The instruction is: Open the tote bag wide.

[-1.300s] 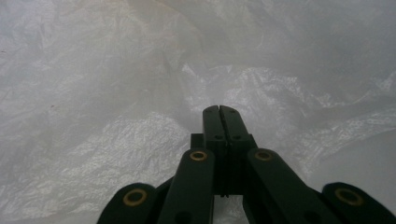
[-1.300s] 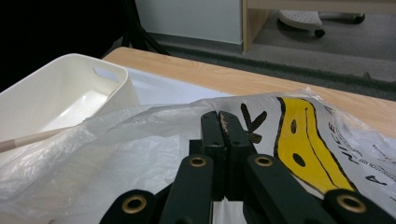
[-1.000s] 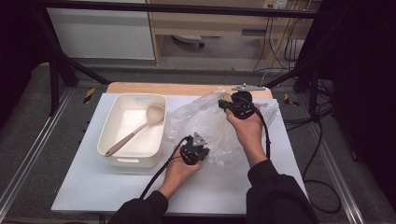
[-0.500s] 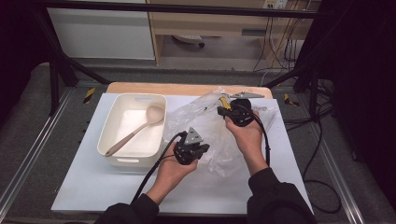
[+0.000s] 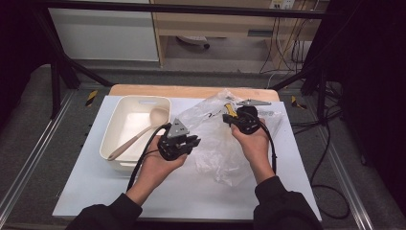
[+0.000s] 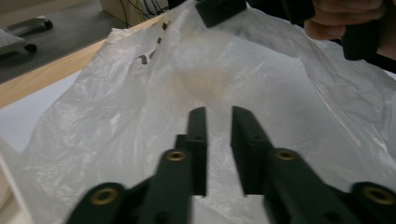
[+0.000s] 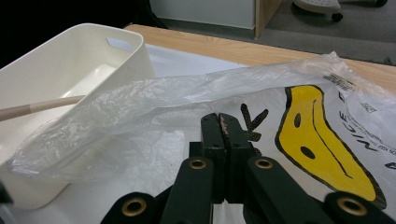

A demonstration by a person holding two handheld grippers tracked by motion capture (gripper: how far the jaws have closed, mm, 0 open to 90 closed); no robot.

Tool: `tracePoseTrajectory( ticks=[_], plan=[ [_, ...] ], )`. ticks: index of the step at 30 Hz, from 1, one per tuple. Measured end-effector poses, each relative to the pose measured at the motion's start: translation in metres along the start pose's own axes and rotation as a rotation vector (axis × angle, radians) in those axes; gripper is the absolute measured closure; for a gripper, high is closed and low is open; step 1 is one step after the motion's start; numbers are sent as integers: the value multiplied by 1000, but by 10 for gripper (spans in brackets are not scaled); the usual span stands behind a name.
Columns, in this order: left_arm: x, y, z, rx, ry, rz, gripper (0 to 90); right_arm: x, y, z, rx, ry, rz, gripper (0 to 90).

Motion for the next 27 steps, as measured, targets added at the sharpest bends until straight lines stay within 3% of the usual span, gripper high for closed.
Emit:
tracePoseTrajectory(
  ticks=[5,12,27],
  plan=[
    [10,-12,1,37,5,33,399,-1,-3,0,16,-12,1,900],
    [25,-30,0,91,21,35,98,1,1,-4,24,-23,-8,900],
    [54,-68,0,132,44,100,75,-2,1,-7,29,-35,-2,900]
  ],
)
Point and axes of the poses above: each handheld gripper's, and its own axes: x roughly backward along the jaws, z roughly out of its top, y roughly to its right, the point moved 1 cm from there along -x, roughly forward along the jaws, and after that the axes turned 9 degrees about x, right-handed, at the moved point
